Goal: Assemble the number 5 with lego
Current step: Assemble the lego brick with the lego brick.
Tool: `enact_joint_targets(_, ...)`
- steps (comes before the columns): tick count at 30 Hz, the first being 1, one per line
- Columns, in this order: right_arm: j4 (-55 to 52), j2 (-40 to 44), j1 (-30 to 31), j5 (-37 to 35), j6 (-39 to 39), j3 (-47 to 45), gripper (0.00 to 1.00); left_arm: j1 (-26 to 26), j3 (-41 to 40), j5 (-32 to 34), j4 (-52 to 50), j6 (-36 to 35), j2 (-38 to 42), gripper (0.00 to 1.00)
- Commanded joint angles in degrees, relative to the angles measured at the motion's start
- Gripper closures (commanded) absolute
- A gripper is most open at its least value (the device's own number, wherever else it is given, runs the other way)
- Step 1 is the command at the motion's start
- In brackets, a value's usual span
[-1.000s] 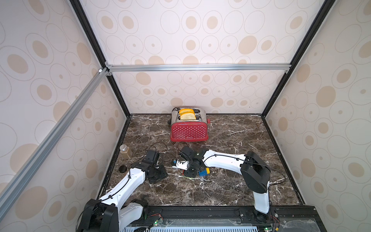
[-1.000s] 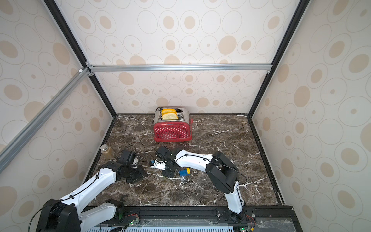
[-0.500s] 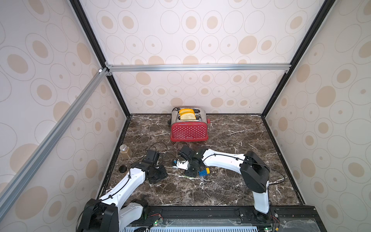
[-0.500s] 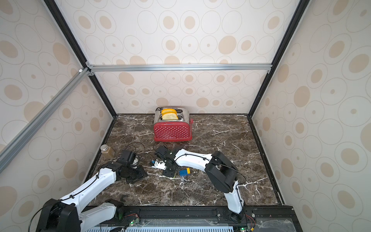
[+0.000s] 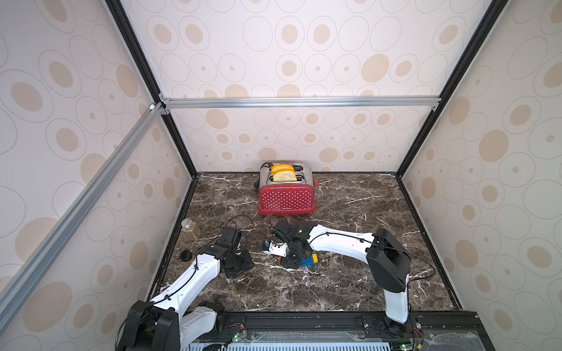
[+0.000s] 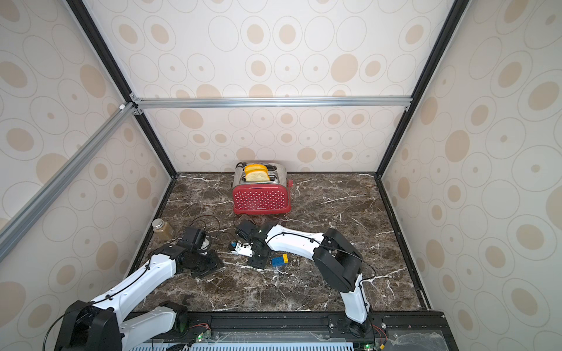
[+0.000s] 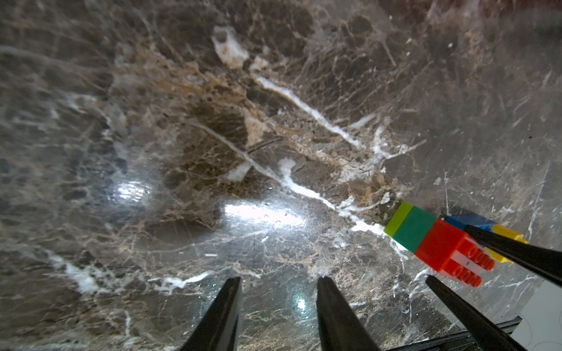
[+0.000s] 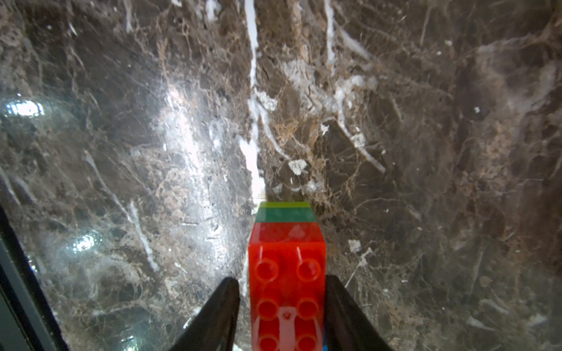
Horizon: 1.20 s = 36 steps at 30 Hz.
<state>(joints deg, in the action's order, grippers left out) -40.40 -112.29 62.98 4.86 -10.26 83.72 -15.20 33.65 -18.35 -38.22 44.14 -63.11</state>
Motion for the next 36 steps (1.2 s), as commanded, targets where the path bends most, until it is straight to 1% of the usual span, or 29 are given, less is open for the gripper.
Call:
enact_joint_targets(1,0.12,1.37,-0.08,0.99,0.92,0.91,0.50,0.35,-0.06,0.16,-0.16,0.07,-0.29,0.57)
enact_joint_targets(12,0.32,-2.22,-0.10,2.17,2.42,3.94,0.51,0.35,-0.17,0.15,-0.02,0.02,-0.18,0.57)
enact_joint_targets(20,-0.60,-4.40,-0.07,1.38,2.96,4.96,0.59,0.35,-0.23,0.30,-0.03,0.02,-0.30,0.57)
enact_joint_targets(28,-0.71,-5.60,-0.10,1.99,3.53,5.11,0.77,0.35,-0.24,0.37,-0.02,0.08,-0.40,0.57)
enact_joint_targets(36,-4.04,-8.90,-0.08,0.95,3.71,6.67,0.95,0.35,-0.30,0.41,-0.09,0.13,-0.17,0.57)
